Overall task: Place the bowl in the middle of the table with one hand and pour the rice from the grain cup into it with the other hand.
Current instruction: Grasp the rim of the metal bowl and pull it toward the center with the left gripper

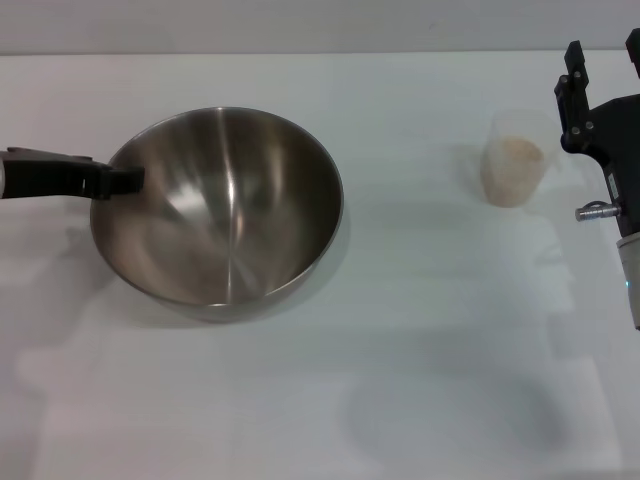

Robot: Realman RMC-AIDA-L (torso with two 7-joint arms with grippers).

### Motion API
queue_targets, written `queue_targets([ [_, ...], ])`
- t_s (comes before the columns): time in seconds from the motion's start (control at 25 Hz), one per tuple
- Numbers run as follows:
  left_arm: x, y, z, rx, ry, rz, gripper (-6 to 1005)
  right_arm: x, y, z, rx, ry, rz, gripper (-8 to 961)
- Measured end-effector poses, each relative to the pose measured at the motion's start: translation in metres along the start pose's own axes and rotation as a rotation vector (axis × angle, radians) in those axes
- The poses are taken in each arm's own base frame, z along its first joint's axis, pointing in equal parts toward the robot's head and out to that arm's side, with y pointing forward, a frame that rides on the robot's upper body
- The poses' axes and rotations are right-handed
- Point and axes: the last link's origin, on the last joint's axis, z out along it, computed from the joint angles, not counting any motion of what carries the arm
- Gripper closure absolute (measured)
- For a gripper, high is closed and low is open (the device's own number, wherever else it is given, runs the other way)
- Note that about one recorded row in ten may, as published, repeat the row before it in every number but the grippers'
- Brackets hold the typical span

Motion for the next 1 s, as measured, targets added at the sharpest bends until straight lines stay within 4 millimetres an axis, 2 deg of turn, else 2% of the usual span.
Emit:
queue_targets([
  [0.6,-0.011,0.000,0.017,-0.010,-0.038,-0.020,369,-0.001,0.000,0.003,-0.005,-0.008,-0.004,419],
  [1.0,-0.010,0.004,0.020,-0.015,-0.037,-0.006,379,-0.002,-0.001,0.004,-0.005,-0.018,-0.009,419],
])
